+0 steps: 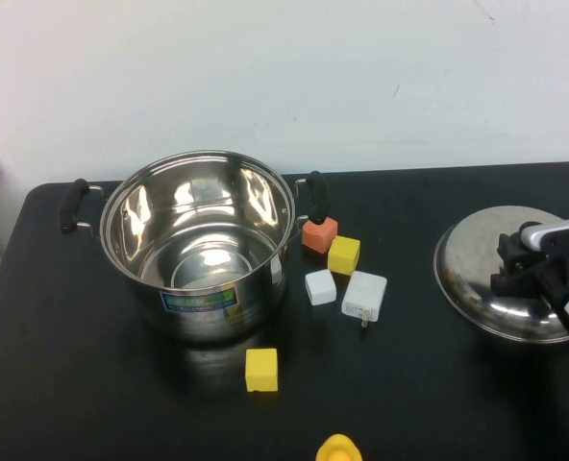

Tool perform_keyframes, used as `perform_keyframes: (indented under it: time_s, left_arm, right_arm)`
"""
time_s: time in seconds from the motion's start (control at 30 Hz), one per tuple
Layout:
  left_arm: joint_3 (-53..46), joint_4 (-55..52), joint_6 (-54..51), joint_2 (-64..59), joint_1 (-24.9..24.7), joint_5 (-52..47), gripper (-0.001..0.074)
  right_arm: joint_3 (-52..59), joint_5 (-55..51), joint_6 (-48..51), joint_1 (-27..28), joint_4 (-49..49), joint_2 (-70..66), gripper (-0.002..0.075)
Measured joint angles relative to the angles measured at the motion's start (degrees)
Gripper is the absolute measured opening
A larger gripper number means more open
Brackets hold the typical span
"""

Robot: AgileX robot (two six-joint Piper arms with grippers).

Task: Cover the pot
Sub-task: Pick up the pot lid

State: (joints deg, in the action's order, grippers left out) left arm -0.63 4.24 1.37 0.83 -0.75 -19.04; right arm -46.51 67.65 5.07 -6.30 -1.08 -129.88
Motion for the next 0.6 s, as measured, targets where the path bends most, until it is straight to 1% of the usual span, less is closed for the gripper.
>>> perform_keyframes:
  time_s: [0.07, 0.17, 0.33, 0.37, 0.4, 0.43, 0.47, 0.53, 0.6]
  left_arm:
    - [0.0, 0.0, 0.0, 0.0, 0.0, 0.0, -0.0003]
    - [0.0, 0.0, 0.0, 0.0, 0.0, 0.0, -0.0003]
    - [0.0, 0.0, 0.0, 0.0, 0.0, 0.0, -0.0003]
    - [0.0, 0.0, 0.0, 0.0, 0.0, 0.0, -0.0003]
    - [0.0, 0.0, 0.0, 0.0, 0.0, 0.0, -0.0003]
    - [0.0, 0.0, 0.0, 0.0, 0.0, 0.0, -0.0003]
    - [0.0, 0.0, 0.0, 0.0, 0.0, 0.0, -0.0003]
    - [0.0, 0.0, 0.0, 0.0, 0.0, 0.0, -0.0003]
    - [0.0, 0.0, 0.0, 0.0, 0.0, 0.0, -0.0003]
  right_arm:
    - [0.0, 0.71, 0.0, 0.0, 0.37, -0.33, 0.0478]
    - [-0.1, 1.31, 0.26, 0.0, 1.08, -0.45, 0.0433]
    - [0.04, 0.89, 0.15, 0.0, 1.52, 0.16, 0.0426]
    - [0.33, 0.25, 0.05, 0.11, 1.78, 0.89, 0.041]
    - [0.93, -0.67, 0.05, 0.11, 1.8, 2.08, 0.0331]
    - [1.62, -1.62, -0.07, 0.11, 1.61, 3.32, 0.0361]
    - [2.67, -2.6, -0.2, 0.11, 1.08, 5.12, 0.035]
    - [4.75, -3.72, -0.38, 0.2, -2.14, 9.79, 0.0352]
    - [6.34, -3.86, -0.48, 0.2, -7.3, 15.48, 0.0352]
